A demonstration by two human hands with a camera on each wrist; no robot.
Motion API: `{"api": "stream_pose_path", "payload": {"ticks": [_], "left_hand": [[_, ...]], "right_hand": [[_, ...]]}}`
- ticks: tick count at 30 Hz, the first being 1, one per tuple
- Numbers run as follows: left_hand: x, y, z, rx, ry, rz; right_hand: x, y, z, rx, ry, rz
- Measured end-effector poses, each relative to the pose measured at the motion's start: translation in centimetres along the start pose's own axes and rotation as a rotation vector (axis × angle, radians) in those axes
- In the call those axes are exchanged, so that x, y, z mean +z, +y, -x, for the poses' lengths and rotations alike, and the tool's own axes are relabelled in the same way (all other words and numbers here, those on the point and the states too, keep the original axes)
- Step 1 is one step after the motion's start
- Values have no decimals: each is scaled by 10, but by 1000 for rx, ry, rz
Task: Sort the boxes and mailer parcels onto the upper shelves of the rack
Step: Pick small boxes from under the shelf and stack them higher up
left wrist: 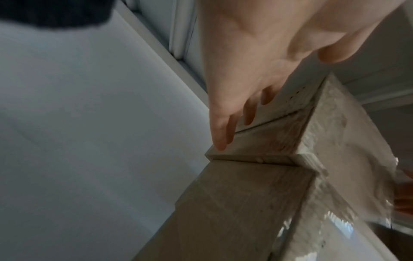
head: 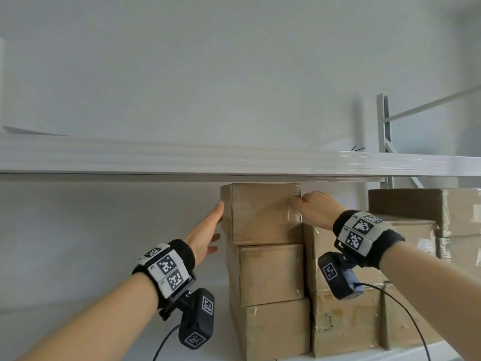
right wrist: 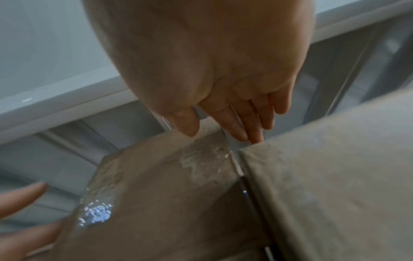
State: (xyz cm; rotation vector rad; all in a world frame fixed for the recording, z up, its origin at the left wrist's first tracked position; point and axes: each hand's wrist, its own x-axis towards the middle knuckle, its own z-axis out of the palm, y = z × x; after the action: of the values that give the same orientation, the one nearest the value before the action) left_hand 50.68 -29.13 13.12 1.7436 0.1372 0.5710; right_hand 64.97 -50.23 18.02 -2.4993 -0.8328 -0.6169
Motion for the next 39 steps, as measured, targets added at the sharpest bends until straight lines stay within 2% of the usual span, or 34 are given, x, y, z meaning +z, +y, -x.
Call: {"api": "stream_pose_path", "payload": {"ticks": [5, 8, 13, 17, 20, 23, 26, 28, 31, 34, 39], "left_hand": [[-11, 7, -5, -54, -57, 181], [-33, 5, -4, -62, -23, 202], [-70, 1, 2, -52, 28, 285], [-87, -2, 10, -40, 69, 284], [-93, -2, 12, -52, 119, 282], [-94, -2, 11, -66, 155, 282], [-94, -4, 12, -62, 167, 269], [-93, -6, 13, -62, 182, 279], [-93, -8, 15, -69, 199, 302], [-91, -12, 19, -80, 213, 307], [-90, -19, 32, -84, 236, 337]], "right_hand": [[2, -26, 22, -115, 89, -181], [8, -45, 43, -204, 68, -237], [13, -76, 81, -425, 111, -281], [15, -87, 93, -505, 82, -273], [9, -83, 82, -417, 105, -283], [1, -73, 51, -171, 93, -319], [-3, -70, 19, 93, 19, -553], [-4, -68, 5, 202, -20, -678], [-2, -64, -9, 220, -99, -727], [4, -67, -17, 239, -181, -670], [12, -68, -18, 205, -185, -739]]}}
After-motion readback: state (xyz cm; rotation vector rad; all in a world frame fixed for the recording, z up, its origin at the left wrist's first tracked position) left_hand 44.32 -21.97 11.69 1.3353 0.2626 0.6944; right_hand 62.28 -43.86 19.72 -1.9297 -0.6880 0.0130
